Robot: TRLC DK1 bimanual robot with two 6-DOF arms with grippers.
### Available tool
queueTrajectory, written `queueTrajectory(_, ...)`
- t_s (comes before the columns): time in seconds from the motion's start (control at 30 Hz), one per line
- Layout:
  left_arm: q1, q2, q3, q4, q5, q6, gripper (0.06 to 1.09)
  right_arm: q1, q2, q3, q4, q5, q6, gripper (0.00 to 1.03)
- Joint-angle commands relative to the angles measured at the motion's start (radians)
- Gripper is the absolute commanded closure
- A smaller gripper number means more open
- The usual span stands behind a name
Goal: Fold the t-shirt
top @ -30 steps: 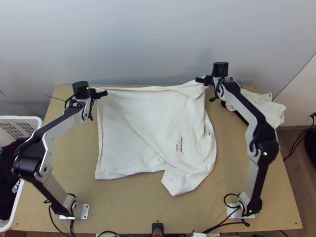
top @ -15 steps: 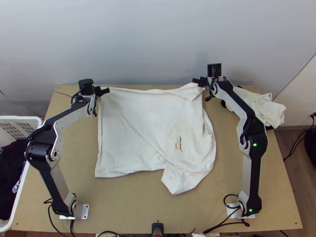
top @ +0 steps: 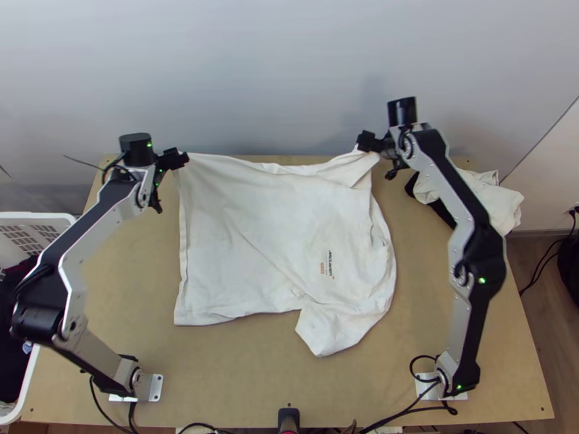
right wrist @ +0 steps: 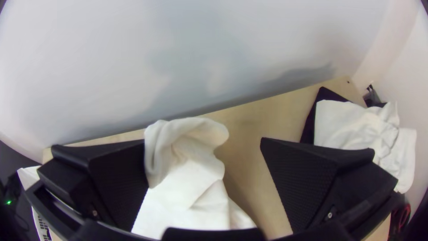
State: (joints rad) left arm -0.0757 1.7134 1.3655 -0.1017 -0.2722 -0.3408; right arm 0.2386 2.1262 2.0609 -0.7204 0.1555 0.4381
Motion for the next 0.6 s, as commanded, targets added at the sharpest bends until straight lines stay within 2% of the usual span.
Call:
queueTrajectory(0.0, 0.025, -0.109, -0.043, -0.064, 0.01, -0.017, 0.22, 0.007, -0.132, -0.036, -0.047, -0.008, 0.01, 0.04)
queueTrajectory(0.23, 0.04, -0.098, -0.028, -0.069, 0.016, -0.017, 0.18, 0.001, -0.172, -0.081, -0.048, -0.013, 0.024, 0.04)
queueTrajectory(0.47, 0.04, 0.011, 0.098, -0.116, 0.03, -0.018, 0.14, -0.038, -0.127, -0.093, -0.05, -0.197, 0.111, 0.04)
queueTrajectory(0.57, 0.034, 0.037, 0.164, -0.164, 0.037, -0.021, 0.12, -0.03, -0.137, -0.094, -0.051, -0.205, 0.113, 0.04)
